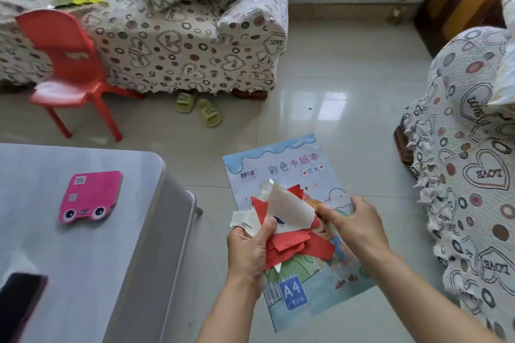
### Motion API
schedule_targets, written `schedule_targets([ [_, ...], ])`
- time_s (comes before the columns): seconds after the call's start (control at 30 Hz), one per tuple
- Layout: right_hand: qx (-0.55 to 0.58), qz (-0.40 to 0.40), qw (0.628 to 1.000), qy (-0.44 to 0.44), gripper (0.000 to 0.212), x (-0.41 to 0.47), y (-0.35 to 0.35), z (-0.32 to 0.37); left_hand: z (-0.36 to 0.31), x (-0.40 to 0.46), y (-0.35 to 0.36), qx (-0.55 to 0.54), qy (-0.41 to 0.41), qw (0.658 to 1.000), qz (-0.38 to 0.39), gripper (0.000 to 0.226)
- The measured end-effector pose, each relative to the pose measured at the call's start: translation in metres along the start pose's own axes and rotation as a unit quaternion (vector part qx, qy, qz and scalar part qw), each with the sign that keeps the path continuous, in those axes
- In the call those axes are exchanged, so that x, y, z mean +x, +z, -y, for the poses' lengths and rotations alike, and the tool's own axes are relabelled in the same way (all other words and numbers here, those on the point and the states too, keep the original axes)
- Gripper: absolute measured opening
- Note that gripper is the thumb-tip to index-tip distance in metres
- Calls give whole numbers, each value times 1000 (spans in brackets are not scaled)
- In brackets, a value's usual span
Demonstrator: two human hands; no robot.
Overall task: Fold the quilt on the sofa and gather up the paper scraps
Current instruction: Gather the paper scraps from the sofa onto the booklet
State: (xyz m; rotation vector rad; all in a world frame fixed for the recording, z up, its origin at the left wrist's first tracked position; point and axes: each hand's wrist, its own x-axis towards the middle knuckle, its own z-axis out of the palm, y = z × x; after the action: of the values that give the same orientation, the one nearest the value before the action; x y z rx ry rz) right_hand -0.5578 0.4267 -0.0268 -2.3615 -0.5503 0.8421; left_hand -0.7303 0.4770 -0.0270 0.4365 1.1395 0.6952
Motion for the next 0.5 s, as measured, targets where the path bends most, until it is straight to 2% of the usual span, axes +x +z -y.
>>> schedule_targets([
  [0.07, -11, 1, 999, -37, 46, -15, 29, 15, -16, 7, -34, 17, 18, 999, -29, 23],
  [0.2, -37, 13, 993, -110, 32, -54, 90, 58, -45, 14, -105, 79, 77, 988, -105, 24],
  [0.3, -43, 35, 985, -160, 33, -81, 142, 89, -75, 15, -162, 153, 116, 963, -188, 17],
  [0.5, -16, 74, 981, -177, 34, -120, 231, 136, -140, 23, -248, 287, 188, 897, -279, 47],
])
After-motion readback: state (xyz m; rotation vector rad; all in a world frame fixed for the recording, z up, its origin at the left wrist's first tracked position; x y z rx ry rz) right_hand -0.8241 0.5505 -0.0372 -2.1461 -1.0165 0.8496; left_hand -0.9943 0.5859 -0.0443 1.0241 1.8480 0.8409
